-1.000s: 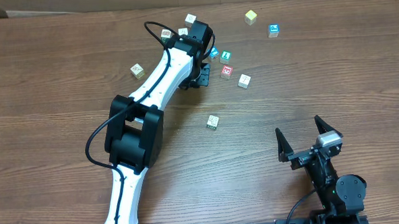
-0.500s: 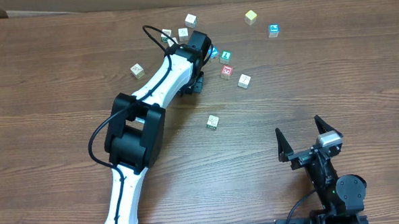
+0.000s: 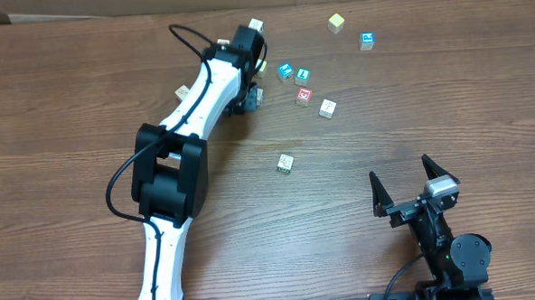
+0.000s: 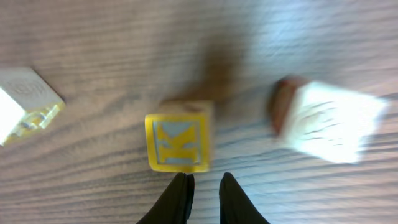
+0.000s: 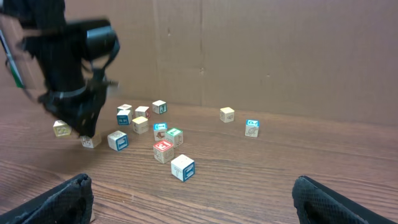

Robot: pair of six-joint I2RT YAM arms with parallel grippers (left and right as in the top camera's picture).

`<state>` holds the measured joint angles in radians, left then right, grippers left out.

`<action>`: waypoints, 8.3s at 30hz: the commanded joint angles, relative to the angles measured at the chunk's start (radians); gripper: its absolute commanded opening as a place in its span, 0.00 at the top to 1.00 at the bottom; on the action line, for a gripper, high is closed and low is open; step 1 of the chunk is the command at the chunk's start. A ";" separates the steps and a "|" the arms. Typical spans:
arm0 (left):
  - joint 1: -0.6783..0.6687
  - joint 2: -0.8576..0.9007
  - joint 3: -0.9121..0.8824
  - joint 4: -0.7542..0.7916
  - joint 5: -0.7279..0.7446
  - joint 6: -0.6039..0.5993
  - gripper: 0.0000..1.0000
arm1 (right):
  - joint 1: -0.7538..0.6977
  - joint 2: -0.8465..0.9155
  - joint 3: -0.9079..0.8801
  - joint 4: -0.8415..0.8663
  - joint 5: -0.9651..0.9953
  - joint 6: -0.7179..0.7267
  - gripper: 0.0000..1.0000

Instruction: Form a circle

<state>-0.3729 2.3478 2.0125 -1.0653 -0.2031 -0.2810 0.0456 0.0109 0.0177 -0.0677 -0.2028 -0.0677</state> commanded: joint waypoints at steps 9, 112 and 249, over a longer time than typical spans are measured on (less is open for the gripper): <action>-0.010 0.003 0.309 0.152 0.143 -0.040 0.67 | -0.001 -0.008 -0.010 0.005 0.003 -0.005 0.00; 0.116 0.131 0.085 0.316 0.114 0.004 0.64 | -0.001 -0.008 -0.010 0.005 0.003 -0.005 0.00; -0.170 -0.323 -0.565 0.132 0.193 -0.483 0.55 | -0.001 -0.008 -0.010 0.005 0.003 -0.005 0.00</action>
<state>-0.5373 2.0144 1.4593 -0.9348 0.0055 -0.7601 0.0456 0.0109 0.0177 -0.0689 -0.2024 -0.0715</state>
